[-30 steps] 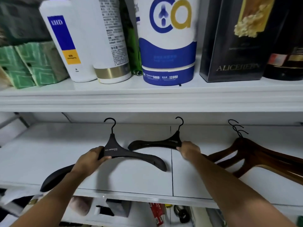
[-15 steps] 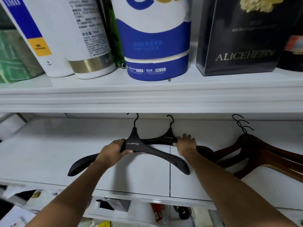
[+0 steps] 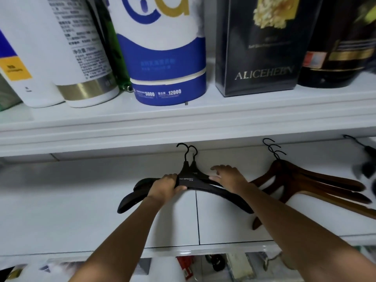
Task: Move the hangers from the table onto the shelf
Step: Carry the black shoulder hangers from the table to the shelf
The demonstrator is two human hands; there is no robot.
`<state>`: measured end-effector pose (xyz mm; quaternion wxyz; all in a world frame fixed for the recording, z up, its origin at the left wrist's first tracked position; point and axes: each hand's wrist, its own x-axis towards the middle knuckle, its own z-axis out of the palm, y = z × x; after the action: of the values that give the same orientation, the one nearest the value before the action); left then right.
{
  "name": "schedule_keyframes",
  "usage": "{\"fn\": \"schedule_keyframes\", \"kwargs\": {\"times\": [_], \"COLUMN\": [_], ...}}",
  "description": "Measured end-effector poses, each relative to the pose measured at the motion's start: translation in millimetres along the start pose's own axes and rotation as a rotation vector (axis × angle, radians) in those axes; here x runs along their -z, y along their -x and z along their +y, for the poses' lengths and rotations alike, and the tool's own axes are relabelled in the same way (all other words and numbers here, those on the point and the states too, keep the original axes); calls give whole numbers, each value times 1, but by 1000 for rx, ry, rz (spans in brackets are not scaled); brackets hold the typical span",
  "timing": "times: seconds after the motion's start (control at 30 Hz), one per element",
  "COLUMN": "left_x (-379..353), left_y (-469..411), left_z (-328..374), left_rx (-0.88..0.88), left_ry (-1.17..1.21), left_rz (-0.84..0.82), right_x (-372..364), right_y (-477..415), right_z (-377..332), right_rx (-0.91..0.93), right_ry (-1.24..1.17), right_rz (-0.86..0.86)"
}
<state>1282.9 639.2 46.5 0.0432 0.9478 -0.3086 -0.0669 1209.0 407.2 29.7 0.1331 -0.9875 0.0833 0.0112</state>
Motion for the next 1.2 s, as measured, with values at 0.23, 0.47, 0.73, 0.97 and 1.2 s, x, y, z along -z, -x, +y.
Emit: {"fn": "schedule_keyframes", "kwargs": {"times": [0.23, 0.47, 0.73, 0.97, 1.2], "left_x": [-25, -32, -44, -52, -46], "left_y": [-18, -17, -15, 2, 5], "left_z": [12, -13, -47, -54, -52], "left_rx": [-35, -36, -112, -146, -41], "left_ry": [-152, -208, -249, -247, -184], "left_rz": [28, -116, -48, 36, -62], "right_x": [3, -13, -38, -52, -55], "right_y": [31, 32, 32, 38, 36], "right_z": [-4, -22, -43, -57, -56], "right_rx": [-4, -51, -91, -236, -204], "right_ry": [346, 497, 420, 438, 381], "right_rz": [-88, -87, -55, -9, -30]}}
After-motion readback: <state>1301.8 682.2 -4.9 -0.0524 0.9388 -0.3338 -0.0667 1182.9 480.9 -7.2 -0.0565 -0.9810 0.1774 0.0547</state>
